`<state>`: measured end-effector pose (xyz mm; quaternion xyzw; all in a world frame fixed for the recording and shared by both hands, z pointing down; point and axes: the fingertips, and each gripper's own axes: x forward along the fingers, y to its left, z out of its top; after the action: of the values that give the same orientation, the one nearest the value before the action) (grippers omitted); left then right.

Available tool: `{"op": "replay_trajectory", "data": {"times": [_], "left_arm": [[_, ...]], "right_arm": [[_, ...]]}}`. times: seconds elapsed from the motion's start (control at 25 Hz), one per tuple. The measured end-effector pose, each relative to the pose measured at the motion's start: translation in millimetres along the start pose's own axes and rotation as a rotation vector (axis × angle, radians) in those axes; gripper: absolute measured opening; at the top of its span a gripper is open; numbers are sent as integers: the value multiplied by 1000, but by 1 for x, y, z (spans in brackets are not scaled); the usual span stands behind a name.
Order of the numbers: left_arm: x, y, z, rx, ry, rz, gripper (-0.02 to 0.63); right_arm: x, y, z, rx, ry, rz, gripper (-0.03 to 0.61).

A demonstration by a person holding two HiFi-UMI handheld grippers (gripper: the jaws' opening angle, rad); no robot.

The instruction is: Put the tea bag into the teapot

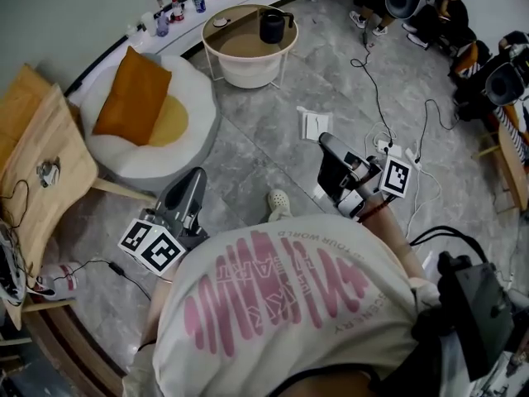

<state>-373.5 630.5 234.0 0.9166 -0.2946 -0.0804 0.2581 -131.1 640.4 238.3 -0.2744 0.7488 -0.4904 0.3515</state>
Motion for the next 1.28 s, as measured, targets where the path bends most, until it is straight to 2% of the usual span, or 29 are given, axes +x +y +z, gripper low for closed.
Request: {"op": "replay_trajectory", "data": {"times": [0.12,0.28,0.4,0.52,0.68,0.88,1.08,1.2,1.28], "left_arm": [[28,11,15,-4,-16,16,17],[50,19,9,24,-30,10,16],[81,27,18,34,-36,13,17],[118,38,32,33,-35,28,16],[158,48,36,54,-20,35,16],[211,54,34,61,-6,24,17],[262,61,27,67,-5,10,16],[287,60,21,87,20,10,17],[301,61,18,97,35,11,17]], "right_arm": [[17,-9,32,-1,8,8,40],[15,-29,50,-18,-1,27,40],[23,-44,78,-4,-4,24,40],[37,-57,112,-19,3,-16,40],[57,-74,134,-152,80,-82,39],[82,-93,154,-169,159,-77,40],[96,-119,169,-213,246,-125,40],[99,-134,182,-251,256,-171,40],[98,-147,194,-288,239,-234,40]]}}
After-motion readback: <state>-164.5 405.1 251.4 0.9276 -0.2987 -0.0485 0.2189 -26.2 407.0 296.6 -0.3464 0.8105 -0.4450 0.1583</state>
